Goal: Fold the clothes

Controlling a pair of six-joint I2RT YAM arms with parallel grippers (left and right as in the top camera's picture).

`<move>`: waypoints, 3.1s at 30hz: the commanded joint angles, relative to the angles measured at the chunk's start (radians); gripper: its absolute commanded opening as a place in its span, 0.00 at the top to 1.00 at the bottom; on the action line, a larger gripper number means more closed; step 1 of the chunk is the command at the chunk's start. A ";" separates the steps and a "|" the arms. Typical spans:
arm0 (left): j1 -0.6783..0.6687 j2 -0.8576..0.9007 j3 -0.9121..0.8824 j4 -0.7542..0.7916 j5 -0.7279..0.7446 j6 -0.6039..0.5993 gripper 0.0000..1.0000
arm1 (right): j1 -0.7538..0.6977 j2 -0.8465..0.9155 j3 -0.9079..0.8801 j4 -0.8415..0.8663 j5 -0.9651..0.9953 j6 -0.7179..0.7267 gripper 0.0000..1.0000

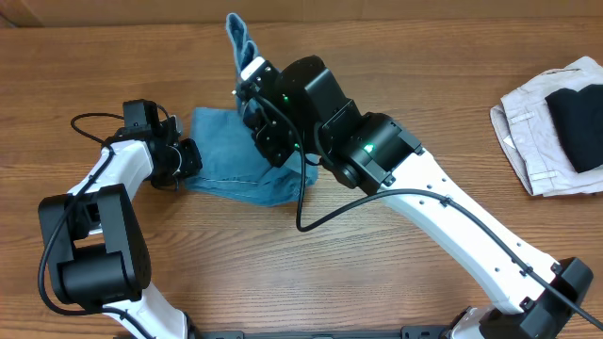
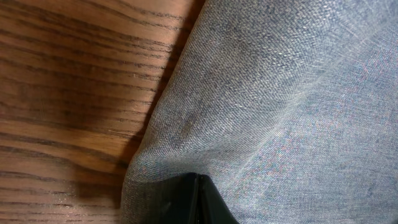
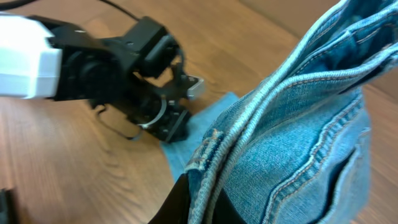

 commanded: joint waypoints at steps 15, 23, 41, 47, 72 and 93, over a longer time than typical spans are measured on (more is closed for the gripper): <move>-0.020 0.022 -0.038 -0.015 0.026 -0.014 0.96 | 0.058 0.176 0.039 0.063 -0.117 0.010 0.94; -0.020 0.022 -0.038 -0.015 0.026 -0.014 0.96 | 0.058 0.207 0.027 0.100 -0.175 0.013 0.94; -0.020 0.022 -0.038 -0.015 0.022 -0.014 0.96 | 0.064 0.277 0.027 0.184 -0.290 0.013 0.94; -0.020 0.022 -0.038 -0.015 0.022 -0.014 0.96 | 0.080 0.314 0.027 0.198 -0.314 0.013 0.94; -0.020 0.022 -0.038 -0.020 0.022 -0.014 0.95 | 0.029 0.282 0.045 0.074 -0.143 0.013 0.42; -0.020 0.022 -0.038 -0.022 -0.001 -0.014 0.94 | 0.164 0.271 -0.103 -0.208 0.245 -0.208 0.33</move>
